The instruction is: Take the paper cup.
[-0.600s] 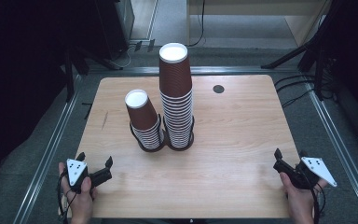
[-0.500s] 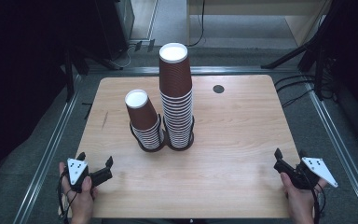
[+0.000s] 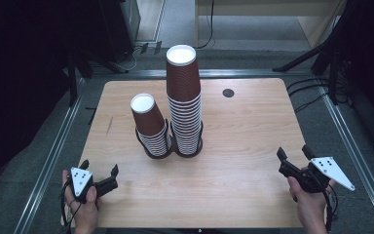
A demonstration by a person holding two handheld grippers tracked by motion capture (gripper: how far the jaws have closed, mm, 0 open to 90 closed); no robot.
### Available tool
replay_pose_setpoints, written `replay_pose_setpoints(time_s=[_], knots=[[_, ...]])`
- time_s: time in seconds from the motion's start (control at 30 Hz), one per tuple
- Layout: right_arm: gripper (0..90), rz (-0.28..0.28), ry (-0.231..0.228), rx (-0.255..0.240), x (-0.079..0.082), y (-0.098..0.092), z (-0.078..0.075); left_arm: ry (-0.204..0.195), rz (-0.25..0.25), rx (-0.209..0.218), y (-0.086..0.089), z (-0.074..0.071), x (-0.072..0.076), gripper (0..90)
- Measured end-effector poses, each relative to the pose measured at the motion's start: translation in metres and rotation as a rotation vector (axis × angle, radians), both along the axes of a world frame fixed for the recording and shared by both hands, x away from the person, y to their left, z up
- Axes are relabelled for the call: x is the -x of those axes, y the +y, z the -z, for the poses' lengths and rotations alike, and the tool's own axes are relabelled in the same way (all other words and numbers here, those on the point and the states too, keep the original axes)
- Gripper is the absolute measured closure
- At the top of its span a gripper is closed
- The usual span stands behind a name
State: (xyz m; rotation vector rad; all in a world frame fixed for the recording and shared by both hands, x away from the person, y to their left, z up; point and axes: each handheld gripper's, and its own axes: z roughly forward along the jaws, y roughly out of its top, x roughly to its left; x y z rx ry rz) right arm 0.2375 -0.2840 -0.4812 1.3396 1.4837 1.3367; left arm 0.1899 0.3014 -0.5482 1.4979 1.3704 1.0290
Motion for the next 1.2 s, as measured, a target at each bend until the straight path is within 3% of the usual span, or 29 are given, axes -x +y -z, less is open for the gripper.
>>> replay_pose_setpoints(time_s=[0.2, 0.4, 0.43, 0.5, 0.7, 0.73, 0.9, 1.2], knots=[[18.4, -0.086, -0.055, 0.002, -0.003, 0.029, -0.029, 0.001, 0.015, -0.001, 0.0, 0.0, 0.0, 0.0], [28.4, -0.15, -0.099, -0.025, -0.008, 0.051, -0.052, 0.001, 0.019, -0.009, -0.002, 0.001, -0.001, 0.0], [28.5, -0.213, -0.105, -0.036, -0.012, 0.062, -0.062, -0.004, 0.014, -0.015, -0.003, 0.0, -0.001, 0.0], [29.0, -0.268, -0.106, -0.05, -0.016, 0.072, -0.07, -0.005, 0.013, -0.022, -0.004, 0.0, 0.0, 0.0], [28.3, -0.303, -0.131, -0.036, -0.022, 0.097, -0.084, -0.004, 0.001, -0.023, -0.003, 0.0, 0.0, 0.0], [23.2, -0.318, -0.133, -0.028, -0.025, 0.107, -0.089, -0.002, -0.002, -0.023, -0.003, 0.0, 0.0, 0.0], [14.0, -0.335, -0.156, 0.0, -0.031, 0.132, -0.1, -0.004, -0.004, -0.023, -0.003, 0.0, 0.0, 0.0], [12.7, -0.379, -0.208, 0.01, -0.041, 0.176, -0.116, -0.005, -0.005, -0.019, -0.003, 0.0, 0.0, 0.0]])
